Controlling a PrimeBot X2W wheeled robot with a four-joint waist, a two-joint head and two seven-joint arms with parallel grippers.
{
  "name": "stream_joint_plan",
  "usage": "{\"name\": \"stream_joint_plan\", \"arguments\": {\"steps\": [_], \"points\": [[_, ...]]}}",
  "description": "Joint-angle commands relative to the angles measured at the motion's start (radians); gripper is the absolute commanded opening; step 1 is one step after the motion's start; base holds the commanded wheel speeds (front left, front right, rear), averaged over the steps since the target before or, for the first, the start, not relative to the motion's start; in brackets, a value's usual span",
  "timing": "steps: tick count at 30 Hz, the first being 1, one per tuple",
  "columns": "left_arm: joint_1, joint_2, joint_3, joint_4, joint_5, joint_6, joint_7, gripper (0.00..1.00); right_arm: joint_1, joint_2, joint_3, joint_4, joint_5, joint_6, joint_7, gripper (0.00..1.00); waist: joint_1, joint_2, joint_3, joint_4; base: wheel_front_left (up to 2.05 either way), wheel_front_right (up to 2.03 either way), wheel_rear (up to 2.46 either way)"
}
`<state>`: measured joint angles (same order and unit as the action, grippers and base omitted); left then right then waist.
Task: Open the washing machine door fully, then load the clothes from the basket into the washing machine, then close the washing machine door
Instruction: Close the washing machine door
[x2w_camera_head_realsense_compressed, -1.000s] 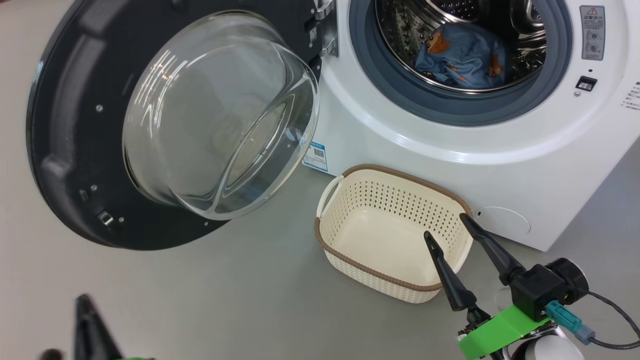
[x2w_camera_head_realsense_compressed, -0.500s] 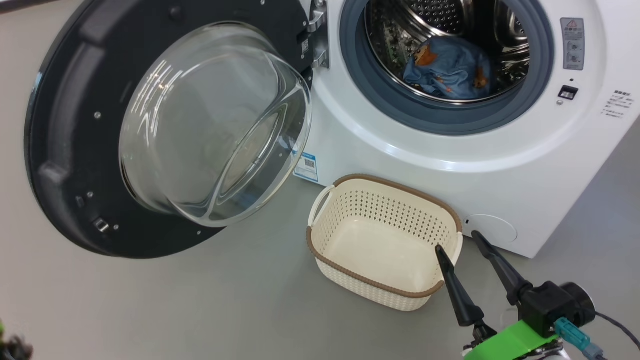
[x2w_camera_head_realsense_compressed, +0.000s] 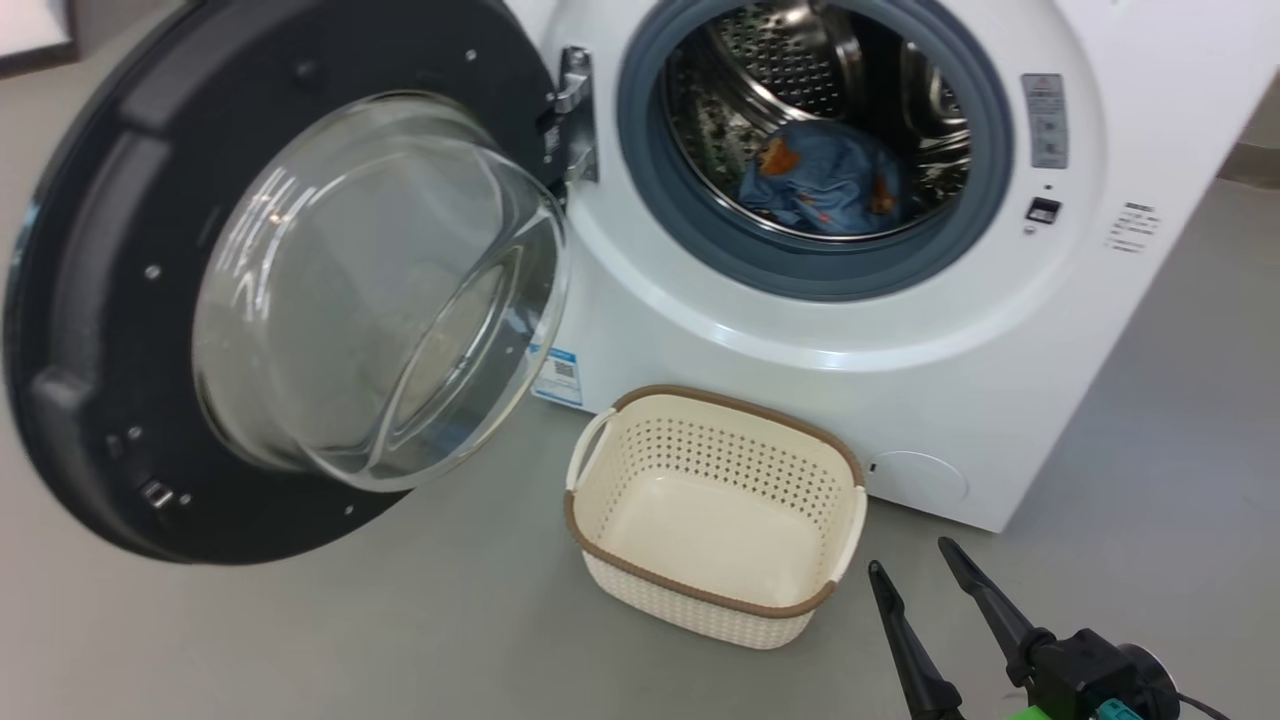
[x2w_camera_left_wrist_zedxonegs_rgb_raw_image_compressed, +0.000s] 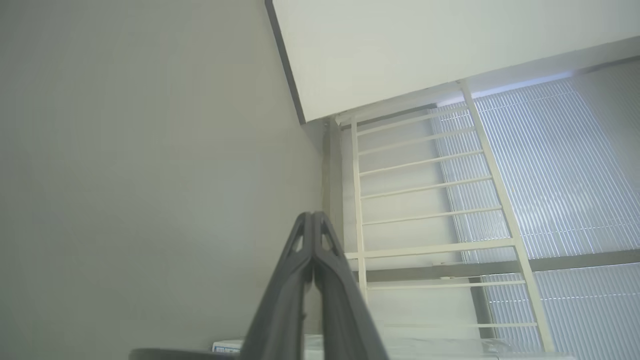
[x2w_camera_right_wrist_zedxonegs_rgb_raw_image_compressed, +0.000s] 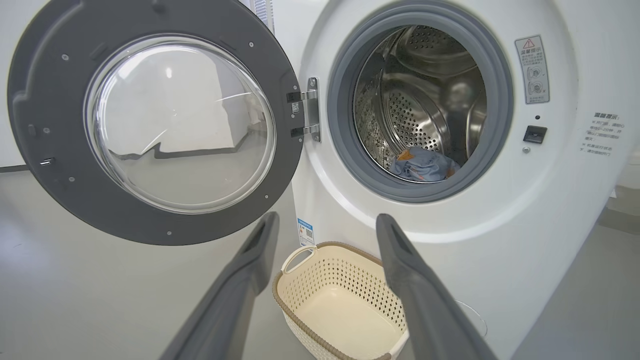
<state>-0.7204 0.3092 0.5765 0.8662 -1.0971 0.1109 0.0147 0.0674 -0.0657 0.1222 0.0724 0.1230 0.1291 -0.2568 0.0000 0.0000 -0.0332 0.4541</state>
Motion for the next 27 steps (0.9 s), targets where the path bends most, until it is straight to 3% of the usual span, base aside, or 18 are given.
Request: {"name": "stream_joint_plan", "arguments": {"steps": [1, 10, 20, 27], "points": [[-0.048, 0.058, 0.013, -0.003, -0.011, -0.002, 0.020, 0.00, -0.008, -0.002, 0.027, -0.022, -0.009, 0.002, -0.005, 1.00, 0.0000, 0.0000, -0.018, -0.038, 0.00, 0.00, 0.00], [-0.128, 0.086, -0.043, 0.113, -0.019, -0.022, 0.171, 0.00, 0.020, -0.007, 0.026, -0.013, -0.012, 0.002, -0.005, 1.00, 0.0000, 0.0000, -0.036, -0.108, 0.00, 0.00, 0.00], [-0.150, 0.100, -0.060, 0.175, -0.034, -0.007, 0.285, 0.00, 0.037, -0.013, 0.018, -0.013, -0.009, 0.002, -0.005, 1.00, 0.0000, 0.0000, -0.039, -0.131, 0.00, 0.00, 0.00], [-0.136, 0.090, -0.102, 0.202, -0.053, -0.013, 0.510, 0.00, 0.035, -0.010, 0.008, -0.017, -0.012, 0.002, -0.005, 1.00, 0.0000, 0.0000, -0.033, -0.123, 0.00, 0.00, 0.00]]}}
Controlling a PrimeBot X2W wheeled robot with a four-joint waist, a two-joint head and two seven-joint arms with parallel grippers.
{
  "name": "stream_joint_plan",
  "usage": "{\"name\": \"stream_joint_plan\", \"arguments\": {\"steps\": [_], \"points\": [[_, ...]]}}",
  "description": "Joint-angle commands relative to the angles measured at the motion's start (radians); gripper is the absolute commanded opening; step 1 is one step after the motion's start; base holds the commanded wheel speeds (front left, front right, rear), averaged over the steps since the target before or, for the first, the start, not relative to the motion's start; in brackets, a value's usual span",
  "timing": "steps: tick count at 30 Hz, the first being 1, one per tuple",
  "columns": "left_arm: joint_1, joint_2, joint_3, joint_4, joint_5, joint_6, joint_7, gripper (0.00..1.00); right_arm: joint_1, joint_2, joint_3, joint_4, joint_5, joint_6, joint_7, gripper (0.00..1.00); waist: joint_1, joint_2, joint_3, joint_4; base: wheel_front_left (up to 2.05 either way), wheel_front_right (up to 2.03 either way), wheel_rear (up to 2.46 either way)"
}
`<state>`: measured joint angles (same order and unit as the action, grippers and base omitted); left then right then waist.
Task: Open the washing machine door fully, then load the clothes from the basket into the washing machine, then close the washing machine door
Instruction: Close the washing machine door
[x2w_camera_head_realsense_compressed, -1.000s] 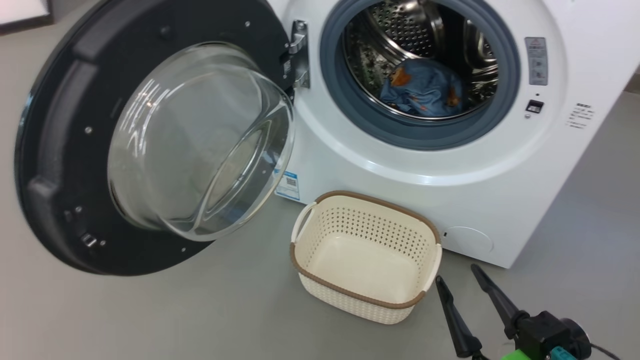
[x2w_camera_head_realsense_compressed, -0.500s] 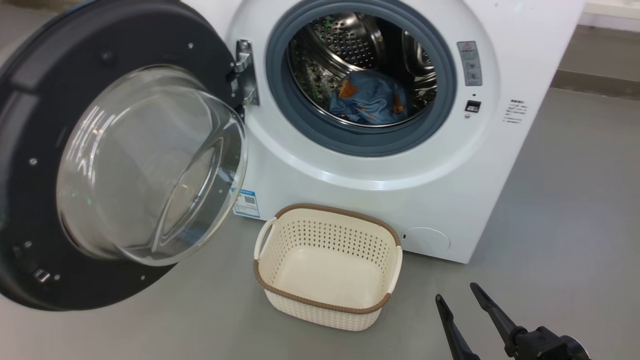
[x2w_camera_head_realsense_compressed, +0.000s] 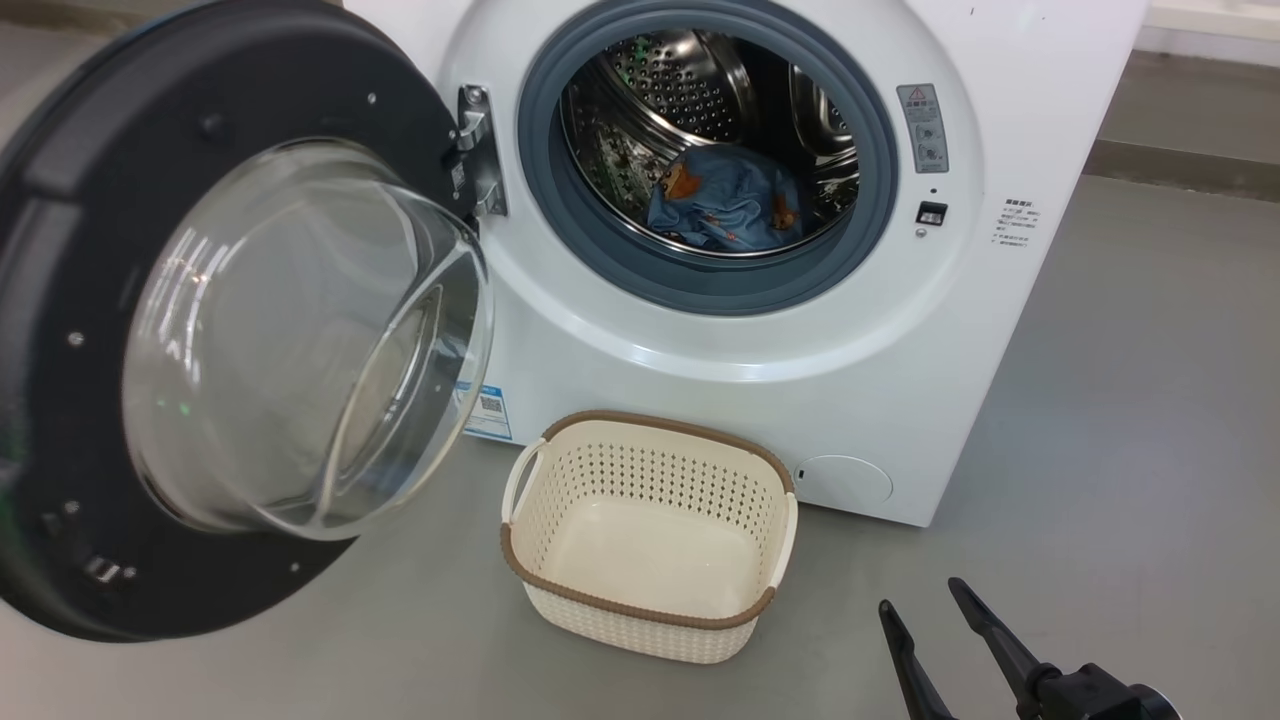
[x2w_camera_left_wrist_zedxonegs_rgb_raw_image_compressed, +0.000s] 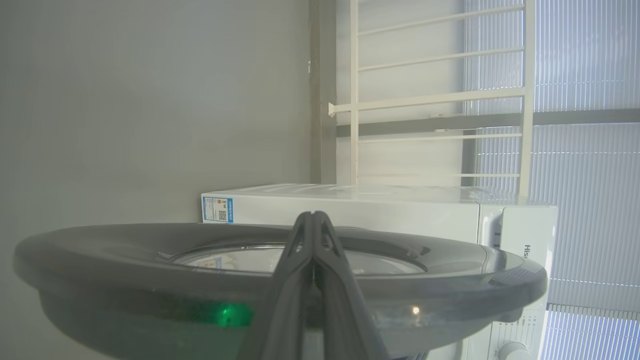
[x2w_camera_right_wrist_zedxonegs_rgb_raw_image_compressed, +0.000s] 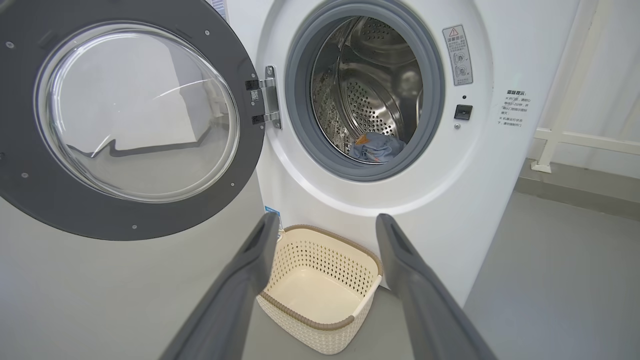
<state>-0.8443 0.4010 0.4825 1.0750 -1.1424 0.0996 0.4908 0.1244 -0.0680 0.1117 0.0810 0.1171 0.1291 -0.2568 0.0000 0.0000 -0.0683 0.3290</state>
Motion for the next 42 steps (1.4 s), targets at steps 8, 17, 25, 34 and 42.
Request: {"name": "stream_joint_plan", "arguments": {"steps": [8, 17, 25, 34, 42], "points": [[0.018, -0.031, -0.045, -0.055, -0.023, -0.025, 0.203, 0.00, -0.027, 0.002, 0.009, -0.032, -0.005, 0.002, -0.005, 1.00, 0.0000, 0.0000, 0.016, 0.023, 0.00, 0.00, 0.00], [0.075, -0.078, -0.069, -0.191, -0.044, 0.005, 0.338, 0.00, -0.043, 0.010, -0.007, -0.039, -0.003, 0.002, -0.005, 1.00, 0.0000, 0.0000, 0.035, 0.030, 0.00, 0.00, 0.00], [0.158, -0.164, -0.073, -0.431, -0.090, 0.106, 0.454, 0.00, -0.050, 0.014, -0.022, -0.045, -0.003, 0.002, -0.005, 1.00, 0.0000, 0.0000, 0.053, 0.039, 0.00, 0.00, 0.00], [0.256, -0.278, -0.117, -0.740, -0.121, 0.237, 0.558, 0.00, -0.070, 0.016, -0.026, -0.047, 0.000, 0.002, -0.005, 1.00, 0.0000, 0.0000, 0.068, 0.047, 0.00, 0.00, 0.00], [0.318, -0.346, -0.187, -0.929, -0.168, 0.285, 0.522, 0.00, -0.094, 0.017, -0.022, -0.051, 0.006, 0.002, -0.005, 1.00, 0.0000, 0.0000, 0.087, -0.002, 0.00, 0.00, 0.00]]}}
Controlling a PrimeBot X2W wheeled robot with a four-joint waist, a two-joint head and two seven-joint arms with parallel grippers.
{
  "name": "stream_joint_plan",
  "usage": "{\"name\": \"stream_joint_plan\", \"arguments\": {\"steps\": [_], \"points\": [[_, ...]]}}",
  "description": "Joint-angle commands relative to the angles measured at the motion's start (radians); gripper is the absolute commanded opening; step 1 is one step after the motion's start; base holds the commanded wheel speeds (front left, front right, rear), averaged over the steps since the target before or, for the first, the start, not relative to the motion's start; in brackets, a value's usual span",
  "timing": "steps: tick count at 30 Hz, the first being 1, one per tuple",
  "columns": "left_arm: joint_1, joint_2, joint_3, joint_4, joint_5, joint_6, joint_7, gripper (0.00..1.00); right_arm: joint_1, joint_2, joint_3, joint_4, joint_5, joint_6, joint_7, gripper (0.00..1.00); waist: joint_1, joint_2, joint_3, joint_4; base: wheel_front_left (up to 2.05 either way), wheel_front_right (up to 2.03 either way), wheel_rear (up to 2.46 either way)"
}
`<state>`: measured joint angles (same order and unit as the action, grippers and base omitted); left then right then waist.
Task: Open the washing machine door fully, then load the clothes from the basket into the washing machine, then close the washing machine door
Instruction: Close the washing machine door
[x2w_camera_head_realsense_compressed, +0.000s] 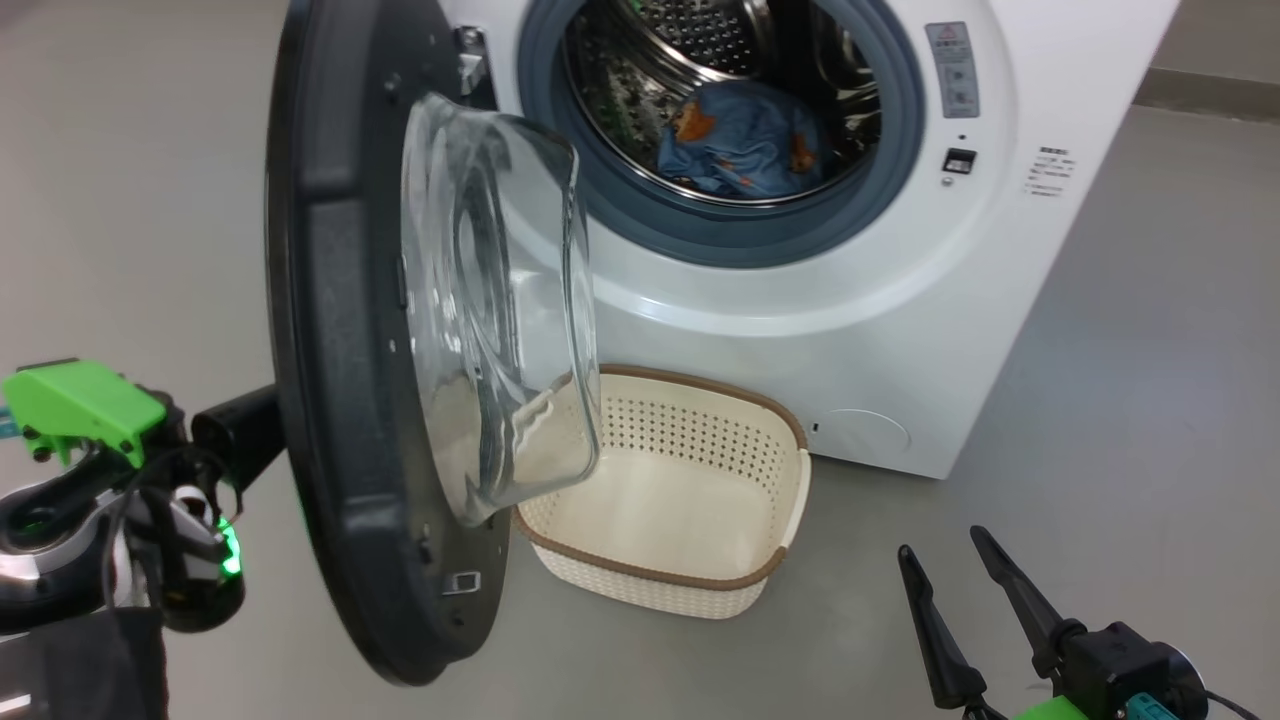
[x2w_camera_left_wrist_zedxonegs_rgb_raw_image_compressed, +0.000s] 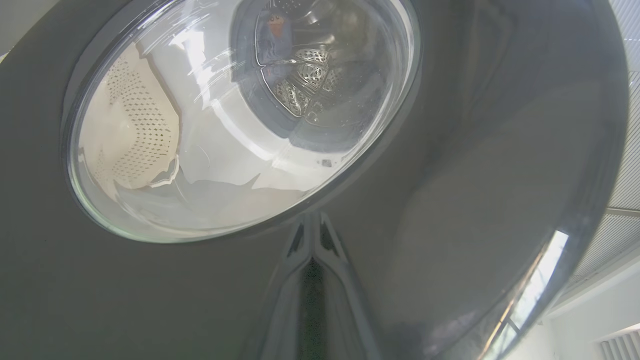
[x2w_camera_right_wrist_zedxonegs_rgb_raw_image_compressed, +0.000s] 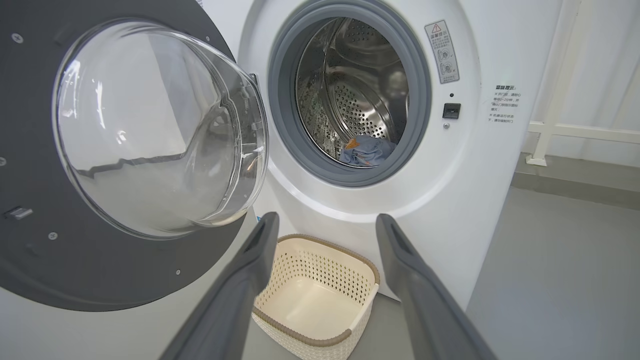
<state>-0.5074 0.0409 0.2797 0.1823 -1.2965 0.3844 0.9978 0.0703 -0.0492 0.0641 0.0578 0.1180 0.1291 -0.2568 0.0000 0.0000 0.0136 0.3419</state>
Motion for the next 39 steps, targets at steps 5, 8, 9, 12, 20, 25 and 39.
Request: {"name": "stream_joint_plan", "arguments": {"steps": [5, 8, 9, 12, 20, 25, 39], "points": [[-0.020, 0.010, -0.076, -0.059, -0.122, -0.008, -0.086, 0.00, -0.049, -0.002, 0.024, -0.024, 0.010, 0.002, -0.005, 1.00, 0.0000, 0.0000, 0.011, -0.073, 0.00, 0.00, 0.00], [-0.031, 0.010, -0.139, -0.048, -0.181, -0.025, -0.174, 0.00, -0.052, -0.001, 0.025, -0.021, 0.013, 0.002, -0.005, 1.00, 0.0000, 0.0000, 0.012, -0.110, 0.00, 0.00, 0.00], [-0.038, 0.010, -0.156, -0.040, -0.195, -0.031, -0.204, 0.00, -0.054, -0.001, 0.025, -0.021, 0.015, 0.002, -0.005, 1.00, 0.0000, 0.0000, 0.012, -0.123, 0.00, 0.00, 0.00], [-0.061, 0.010, -0.207, -0.004, -0.227, -0.057, -0.284, 0.00, -0.059, -0.001, 0.025, -0.020, 0.020, 0.002, -0.005, 1.00, 0.0000, 0.0000, 0.014, -0.161, 0.00, 0.00, 0.00], [-0.145, 0.009, -0.317, 0.151, -0.302, -0.158, -0.477, 0.00, -0.071, -0.001, 0.028, -0.015, 0.029, 0.002, -0.005, 1.00, 0.0000, 0.0000, 0.014, -0.270, 0.00, 0.00, 0.00], [-0.208, 0.009, -0.364, 0.254, -0.357, -0.209, -0.556, 0.00, -0.073, -0.001, 0.033, -0.011, 0.031, 0.002, -0.005, 1.00, 0.0000, 0.0000, 0.015, -0.337, 0.00, 0.00, 0.00], [-0.341, 0.010, -0.392, 0.483, -0.392, -0.362, -0.721, 0.00, -0.079, -0.001, 0.031, -0.005, 0.035, 0.002, -0.005, 1.00, 0.0000, 0.0000, 0.024, -0.479, 0.00, 0.00, 0.00]]}}
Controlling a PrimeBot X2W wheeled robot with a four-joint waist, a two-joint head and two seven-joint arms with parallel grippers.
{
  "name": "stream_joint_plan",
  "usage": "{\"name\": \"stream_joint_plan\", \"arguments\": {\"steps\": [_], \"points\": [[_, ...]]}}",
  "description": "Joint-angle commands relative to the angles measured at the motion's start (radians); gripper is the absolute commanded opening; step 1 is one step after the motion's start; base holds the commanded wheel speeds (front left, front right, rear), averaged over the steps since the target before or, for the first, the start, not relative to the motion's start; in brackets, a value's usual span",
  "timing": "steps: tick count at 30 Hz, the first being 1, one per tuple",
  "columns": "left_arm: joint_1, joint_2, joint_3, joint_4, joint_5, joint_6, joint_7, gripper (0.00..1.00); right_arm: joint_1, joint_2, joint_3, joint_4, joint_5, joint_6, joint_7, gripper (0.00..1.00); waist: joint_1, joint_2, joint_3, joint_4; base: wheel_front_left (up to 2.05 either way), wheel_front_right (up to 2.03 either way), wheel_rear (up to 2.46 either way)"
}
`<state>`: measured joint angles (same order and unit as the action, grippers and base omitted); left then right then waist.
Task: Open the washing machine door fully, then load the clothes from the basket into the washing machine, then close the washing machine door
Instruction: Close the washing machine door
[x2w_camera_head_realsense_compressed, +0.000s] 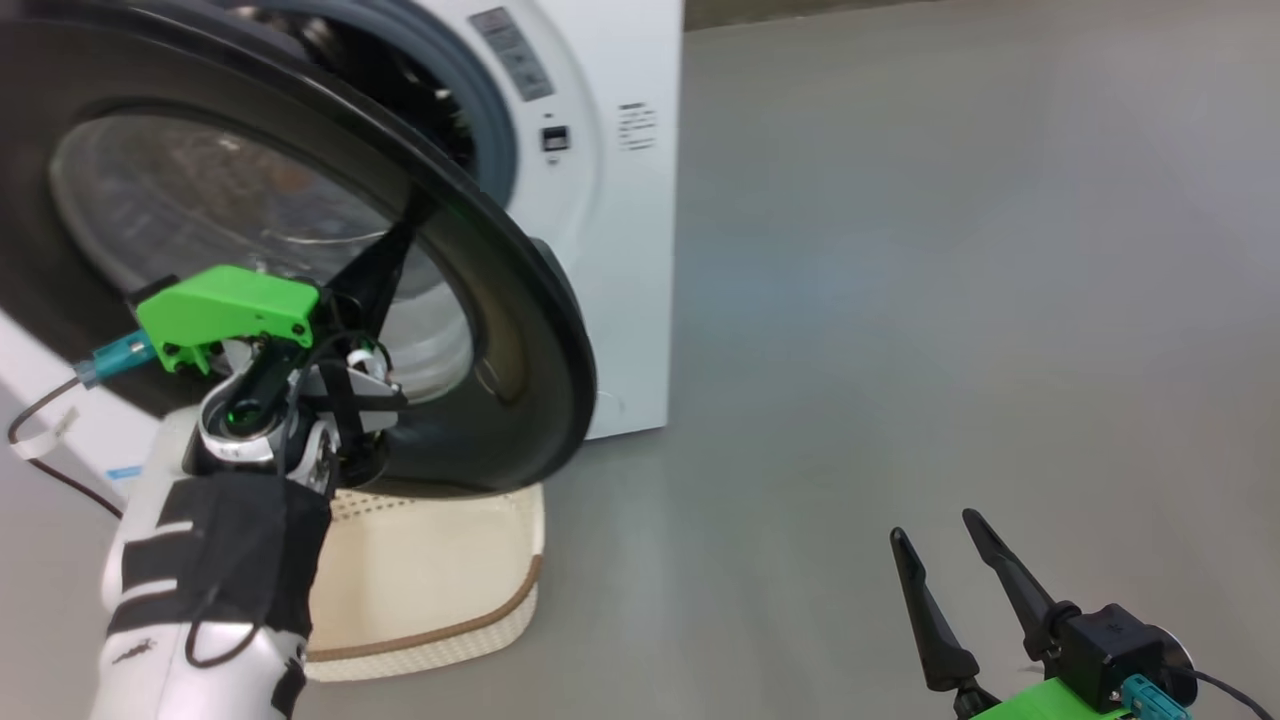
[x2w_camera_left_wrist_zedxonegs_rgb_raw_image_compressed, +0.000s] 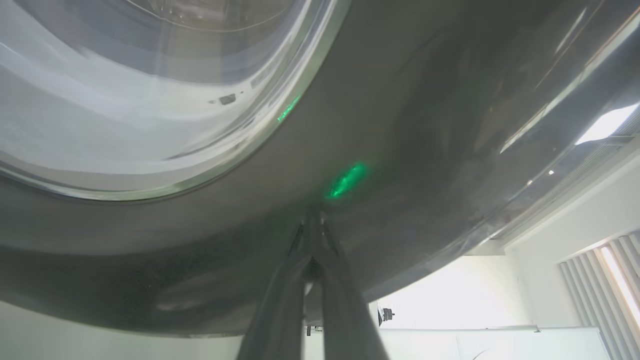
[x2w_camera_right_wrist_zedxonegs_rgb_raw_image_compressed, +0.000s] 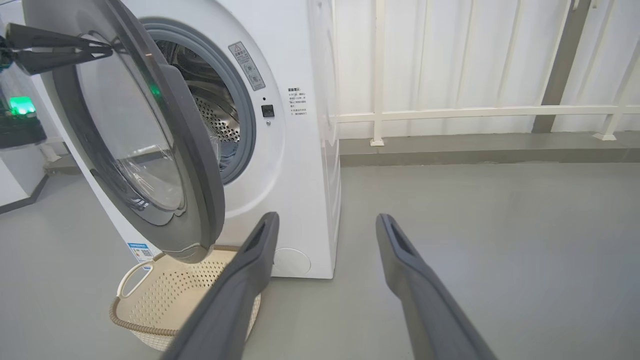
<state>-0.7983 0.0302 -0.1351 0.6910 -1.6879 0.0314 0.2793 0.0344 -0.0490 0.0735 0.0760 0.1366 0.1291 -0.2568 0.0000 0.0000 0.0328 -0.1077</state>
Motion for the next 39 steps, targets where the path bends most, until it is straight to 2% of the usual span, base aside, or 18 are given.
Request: {"name": "stream_joint_plan", "arguments": {"steps": [1, 9, 14, 17, 21, 22, 23, 28, 32, 39], "points": [[-0.057, 0.021, 0.027, -0.008, 0.001, -0.018, -0.010, 0.00, -0.043, -0.001, 0.021, -0.024, 0.017, 0.002, -0.005, 1.00, 0.0000, 0.0000, 0.005, -0.034, 0.00, 0.00, 0.00], [-0.099, 0.031, 0.032, 0.092, 0.020, -0.067, -0.030, 0.00, -0.035, -0.001, 0.005, -0.026, 0.018, 0.002, -0.005, 1.00, 0.0000, 0.0000, 0.009, -0.026, 0.00, 0.00, 0.00], [-0.098, 0.066, -0.018, 0.124, 0.103, -0.085, -0.064, 0.00, -0.037, -0.001, 0.000, -0.028, 0.016, 0.002, -0.005, 1.00, 0.0000, 0.0000, 0.005, 0.005, 0.00, 0.00, 0.00], [-0.076, 0.109, -0.103, 0.114, 0.229, -0.102, -0.115, 0.00, -0.031, -0.001, -0.008, -0.030, 0.012, 0.002, -0.005, 1.00, 0.0000, 0.0000, -0.003, 0.020, 0.00, 0.00, 0.00], [-0.026, 0.142, -0.176, 0.072, 0.330, -0.114, -0.156, 0.48, -0.015, -0.001, -0.019, -0.033, 0.002, 0.002, -0.005, 1.00, 0.0000, 0.0000, -0.014, 0.039, 0.00, 0.00, 0.00], [-0.013, 0.156, -0.196, 0.057, 0.364, -0.116, -0.175, 0.95, -0.012, -0.001, -0.023, -0.033, -0.001, 0.002, -0.005, 1.00, 0.0000, 0.0000, -0.016, 0.043, 0.00, 0.00, 0.00], [-0.001, 0.173, -0.216, 0.042, 0.405, -0.114, -0.204, 1.00, -0.010, -0.001, -0.025, -0.034, -0.004, 0.002, -0.005, 1.00, 0.0000, 0.0000, -0.017, 0.047, 0.00, 0.00, 0.00], [0.075, 0.239, -0.311, -0.045, 0.595, -0.080, -0.351, 1.00, -0.001, -0.001, -0.041, -0.041, -0.010, 0.002, -0.005, 1.00, 0.0000, 0.0000, -0.021, 0.061, 0.00, 0.00, 0.00], [0.139, 0.291, -0.381, -0.105, 0.771, -0.005, -0.492, 1.00, 0.011, -0.001, -0.054, -0.044, -0.019, 0.002, -0.005, 1.00, 0.0000, 0.0000, -0.024, 0.075, 0.00, 0.00, 0.00], [0.266, 0.302, -0.376, -0.183, 0.917, 0.085, -0.539, 1.00, 0.021, -0.007, -0.070, -0.046, -0.027, 0.002, -0.005, 1.00, 0.0000, 0.0000, -0.028, 0.087, 0.00, 0.00, 0.00]]}}
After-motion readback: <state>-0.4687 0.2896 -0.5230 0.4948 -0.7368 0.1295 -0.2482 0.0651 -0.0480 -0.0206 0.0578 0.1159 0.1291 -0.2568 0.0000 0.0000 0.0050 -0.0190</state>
